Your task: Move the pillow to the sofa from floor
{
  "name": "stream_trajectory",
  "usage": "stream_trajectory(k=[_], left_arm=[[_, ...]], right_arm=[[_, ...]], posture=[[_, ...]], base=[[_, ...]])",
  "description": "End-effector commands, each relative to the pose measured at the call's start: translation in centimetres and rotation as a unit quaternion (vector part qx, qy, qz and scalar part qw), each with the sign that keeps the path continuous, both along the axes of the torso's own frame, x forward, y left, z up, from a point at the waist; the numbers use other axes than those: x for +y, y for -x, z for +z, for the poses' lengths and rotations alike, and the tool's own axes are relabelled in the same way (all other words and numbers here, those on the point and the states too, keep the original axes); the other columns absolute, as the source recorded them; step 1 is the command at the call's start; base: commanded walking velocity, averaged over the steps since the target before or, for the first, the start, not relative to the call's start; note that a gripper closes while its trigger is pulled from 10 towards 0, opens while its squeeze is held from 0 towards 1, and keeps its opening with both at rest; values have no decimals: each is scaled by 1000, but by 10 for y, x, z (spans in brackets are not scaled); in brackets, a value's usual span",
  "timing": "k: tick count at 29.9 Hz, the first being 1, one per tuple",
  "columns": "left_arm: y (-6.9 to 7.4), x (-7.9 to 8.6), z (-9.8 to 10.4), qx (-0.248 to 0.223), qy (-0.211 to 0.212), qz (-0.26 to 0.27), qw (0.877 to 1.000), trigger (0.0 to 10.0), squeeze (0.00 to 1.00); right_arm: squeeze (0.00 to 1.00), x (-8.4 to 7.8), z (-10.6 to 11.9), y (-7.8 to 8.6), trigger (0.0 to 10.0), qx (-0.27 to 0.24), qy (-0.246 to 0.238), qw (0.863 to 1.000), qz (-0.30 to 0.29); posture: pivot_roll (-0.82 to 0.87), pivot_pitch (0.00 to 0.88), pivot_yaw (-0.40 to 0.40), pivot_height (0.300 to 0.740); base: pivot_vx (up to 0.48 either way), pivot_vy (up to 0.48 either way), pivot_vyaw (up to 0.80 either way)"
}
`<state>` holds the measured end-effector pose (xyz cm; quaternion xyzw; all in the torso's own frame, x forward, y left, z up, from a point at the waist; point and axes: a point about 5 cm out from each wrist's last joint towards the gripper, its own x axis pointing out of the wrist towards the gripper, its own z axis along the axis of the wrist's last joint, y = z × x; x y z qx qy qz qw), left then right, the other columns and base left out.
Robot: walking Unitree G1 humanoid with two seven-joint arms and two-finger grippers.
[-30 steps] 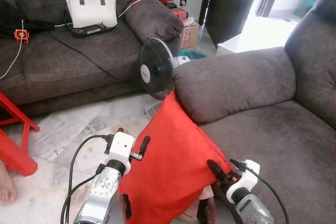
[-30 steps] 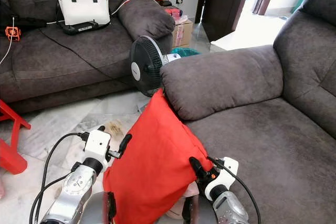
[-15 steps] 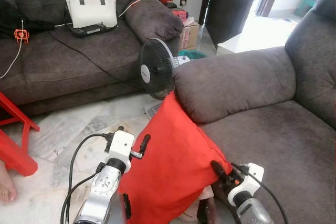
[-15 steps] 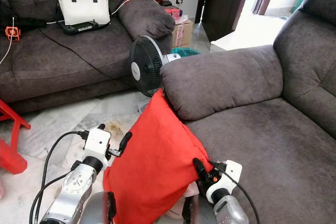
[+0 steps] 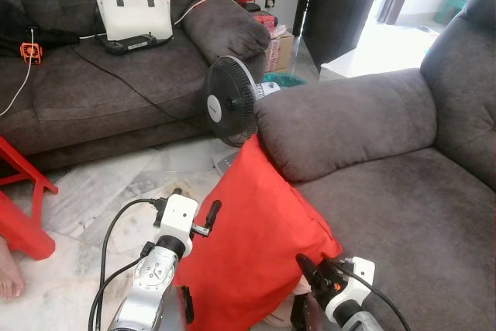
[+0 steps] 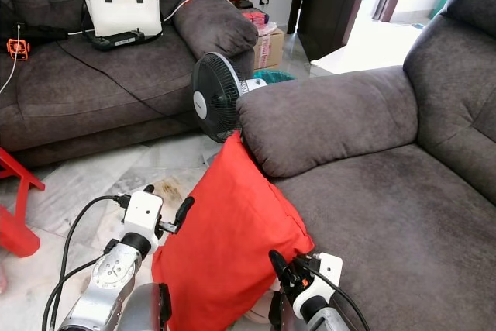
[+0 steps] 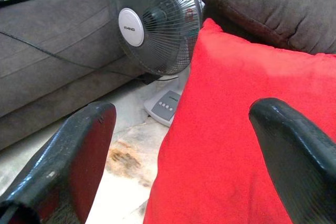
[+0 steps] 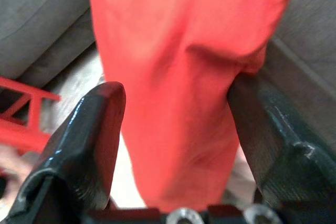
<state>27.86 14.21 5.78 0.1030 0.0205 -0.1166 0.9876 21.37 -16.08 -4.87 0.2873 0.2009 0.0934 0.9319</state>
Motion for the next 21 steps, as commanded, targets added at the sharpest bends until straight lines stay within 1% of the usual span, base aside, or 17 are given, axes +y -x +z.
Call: stream_trajectory(k=[1,2,3,7,10,11,13,18,19,20,21], left_arm=[[0,-2,3,-4,-3,-3,1000,10000,0],[-1,-2,3,-4,-2,-3,1000,10000,0],[-1,-3,3,-4,-2,-4,1000,10000,0],[-1,-4,2,-3,-2,-6,1000,10000,0],[-2,-3,3,-3,-2,-5,1000,10000,0],[-2,-3,2,-3,-2,-6,1000,10000,0],[-2,-3,2,-3,-2,-6,1000,10000,0],[-2,-5,3,-4,-2,-8,1000,10000,0],[-2,-4,3,-4,-2,-8,1000,10000,0],[-2,-4,3,-4,-2,-8,1000,10000,0],[-2,-4,3,-5,-2,-8,1000,10000,0]], right_arm=[[0,-6,2,-1,10000,-4,31,999,-11],[0,-9,1,-1,10000,-1,51,998,-20],[0,-10,1,-1,10000,1,60,998,-25],[0,-14,2,-1,10000,-4,70,996,-59],[0,-13,6,-3,10000,-27,58,995,-72],[0,-11,6,-3,10000,-31,45,996,-74],[0,-11,7,-4,10000,-32,42,996,-71],[0,-5,8,-5,10000,-46,9,998,-52],[0,-6,23,-30,10000,-66,12,996,-56],[0,-6,35,-47,10000,-81,14,995,-58],[0,-6,78,-97,10000,-123,22,991,-55]], posture=[[183,21,-86,571],[183,21,-86,571],[183,21,-86,571],[180,17,-86,571],[176,16,-82,571],[173,15,-81,571],[173,15,-81,571],[178,14,-80,571],[178,14,-79,571],[177,14,-79,571],[177,14,-79,571]], base=[[0,0,0],[0,0,0],[0,0,0],[0,0,0],[0,0,0],[0,0,0],[0,0,0],[0,0,0],[0,0,0],[0,0,0],[0,0,0]])
